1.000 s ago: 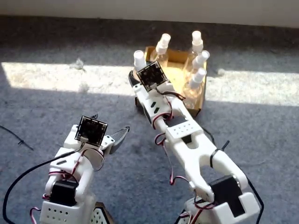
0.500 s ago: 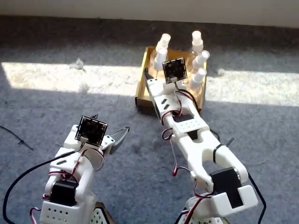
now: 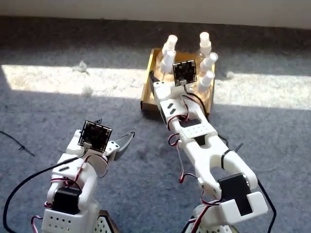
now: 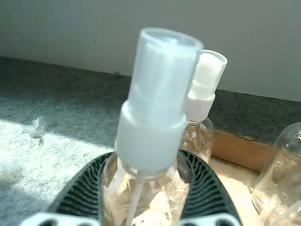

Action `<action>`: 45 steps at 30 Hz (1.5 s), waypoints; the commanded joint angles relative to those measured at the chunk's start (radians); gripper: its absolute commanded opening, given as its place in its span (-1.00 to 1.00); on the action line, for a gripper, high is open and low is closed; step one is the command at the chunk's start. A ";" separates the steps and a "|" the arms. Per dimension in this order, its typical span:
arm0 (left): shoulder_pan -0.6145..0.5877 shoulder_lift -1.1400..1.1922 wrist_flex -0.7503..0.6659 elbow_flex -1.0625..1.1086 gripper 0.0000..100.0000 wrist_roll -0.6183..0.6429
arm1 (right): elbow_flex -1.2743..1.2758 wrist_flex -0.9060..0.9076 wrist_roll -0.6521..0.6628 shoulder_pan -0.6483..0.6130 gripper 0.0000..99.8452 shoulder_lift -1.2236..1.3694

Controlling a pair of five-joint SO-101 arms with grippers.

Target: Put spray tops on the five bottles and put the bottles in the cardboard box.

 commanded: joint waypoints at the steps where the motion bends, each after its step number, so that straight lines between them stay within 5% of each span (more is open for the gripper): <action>1: 0.008 -0.010 -0.003 -0.005 -0.35 -0.008 | -0.061 0.004 -0.005 -0.024 -0.99 0.041; 18: 0.008 -0.010 -0.003 0.004 -0.35 -0.008 | -0.139 -0.004 -0.005 -0.024 -0.98 0.137; 25: 0.008 -0.010 -0.003 0.004 -0.35 -0.008 | -0.124 -0.001 -0.005 -0.028 -0.68 0.139; 37: 0.008 -0.010 -0.003 0.005 -0.35 -0.008 | -0.085 -0.005 -0.003 -0.031 -0.66 0.131; 45: 0.008 -0.010 -0.003 0.005 -0.35 -0.009 | -0.053 -0.005 0.077 -0.068 -0.45 0.131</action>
